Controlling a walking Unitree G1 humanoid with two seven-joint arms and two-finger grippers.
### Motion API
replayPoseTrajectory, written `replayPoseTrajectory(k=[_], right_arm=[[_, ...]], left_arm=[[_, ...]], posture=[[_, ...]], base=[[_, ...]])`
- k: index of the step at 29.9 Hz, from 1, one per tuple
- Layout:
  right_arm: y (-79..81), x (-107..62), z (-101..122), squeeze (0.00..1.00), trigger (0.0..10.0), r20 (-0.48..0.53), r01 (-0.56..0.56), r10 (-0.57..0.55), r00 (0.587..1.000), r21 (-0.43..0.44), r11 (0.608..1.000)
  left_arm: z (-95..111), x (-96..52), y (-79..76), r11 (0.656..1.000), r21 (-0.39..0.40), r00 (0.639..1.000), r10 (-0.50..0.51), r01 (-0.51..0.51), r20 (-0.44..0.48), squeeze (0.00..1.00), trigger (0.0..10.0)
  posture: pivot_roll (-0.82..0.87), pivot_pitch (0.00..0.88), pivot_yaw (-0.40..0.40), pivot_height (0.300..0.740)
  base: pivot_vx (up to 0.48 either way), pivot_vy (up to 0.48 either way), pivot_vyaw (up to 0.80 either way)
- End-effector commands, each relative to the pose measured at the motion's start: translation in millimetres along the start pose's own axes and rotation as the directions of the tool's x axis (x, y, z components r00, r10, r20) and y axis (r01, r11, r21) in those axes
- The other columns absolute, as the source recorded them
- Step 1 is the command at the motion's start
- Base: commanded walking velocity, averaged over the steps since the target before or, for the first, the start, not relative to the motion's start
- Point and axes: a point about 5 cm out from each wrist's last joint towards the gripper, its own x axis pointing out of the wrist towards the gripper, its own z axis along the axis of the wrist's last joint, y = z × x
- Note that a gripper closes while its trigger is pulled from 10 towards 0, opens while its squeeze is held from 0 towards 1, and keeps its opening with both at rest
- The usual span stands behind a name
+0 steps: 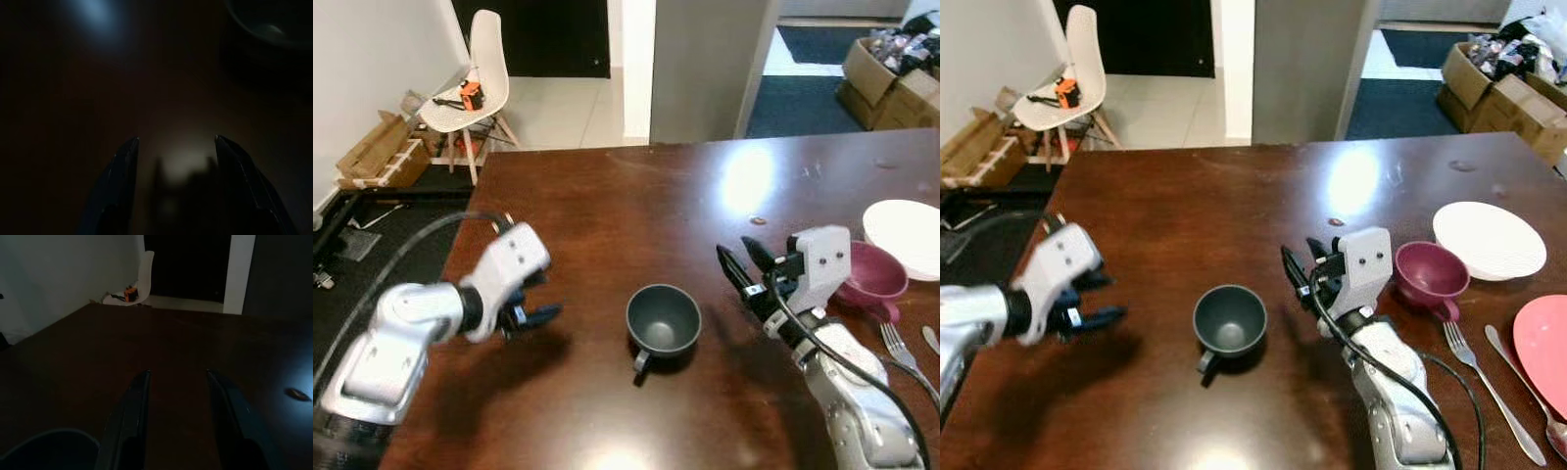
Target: Setting the table
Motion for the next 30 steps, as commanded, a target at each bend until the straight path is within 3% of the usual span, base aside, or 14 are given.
replayPoseTrajectory(k=[1, 2, 5, 9, 16, 22, 30], right_arm=[[0.8, 0.5, 0, 0.0, 10.0, -0.005, -0.011, 0.011, 1.0, 0.004, 1.0], [0.8, 0.5, 0, 0.0, 10.0, -0.005, -0.011, 0.011, 1.0, 0.004, 1.0], [-0.4, 2.4, 2, 0.0, 10.0, 0.002, -0.012, 0.012, 1.0, -0.001, 1.0], [-0.9, 4.0, 4, 0.0, 10.0, 0.012, -0.011, 0.011, 1.0, 0.0, 1.0], [8.5, 10.9, 10, 0.0, 10.0, 0.039, -0.043, 0.042, 0.998, 0.021, 0.999], [12.2, 11.0, 8, 0.0, 10.0, 0.036, -0.052, 0.051, 0.998, 0.031, 0.998], [11.8, 10.7, 5, 0.0, 10.0, 0.029, -0.046, 0.045, 0.999, 0.037, 0.998]], left_arm=[[-7, 8.9, -19.7, 0.999, 0.03, 0.999, -0.041, 0.042, -0.017, 0.0, 10.0], [-7, 8.9, -19.7, 0.999, 0.03, 0.999, -0.041, 0.042, -0.017, 0.0, 10.0], [-16, 20.8, -38.6, 0.997, 0.039, 0.997, -0.063, 0.064, -0.032, 0.0, 10.0], [-20, 25.9, -43.1, 0.998, 0.041, 0.998, -0.053, 0.055, -0.036, 0.0, 10.0], [-14, 47.5, -56.3, 0.999, 0.033, 0.999, -0.032, 0.032, -0.007, 0.0, 10.0], [-7, 52.4, -65.9, 0.996, 0.015, 0.996, -0.084, 0.084, 0.025, 0.0, 10.0], [9, 54.3, -86.6, 0.969, 0.038, 0.967, -0.246, 0.243, 0.074, 0.0, 10.0]], posture=[[-0.08, 0.079, 0.11, 0.74], [-0.08, 0.079, 0.11, 0.74], [-0.08, 0.08, 0.107, 0.74], [-0.08, 0.08, 0.107, 0.74], [-0.09, 0.081, 0.104, 0.74], [-0.09, 0.08, 0.106, 0.74], [-0.09, 0.075, 0.114, 0.74]], base=[[0.0, 0.0, 0.0], [0.0, 0.0, 0.0], [0.0, 0.0, 0.0], [0.0, 0.0, 0.0], [0.0, 0.0, 0.0], [0.0, 0.0, 0.0], [0.0, 0.0, 0.0]])
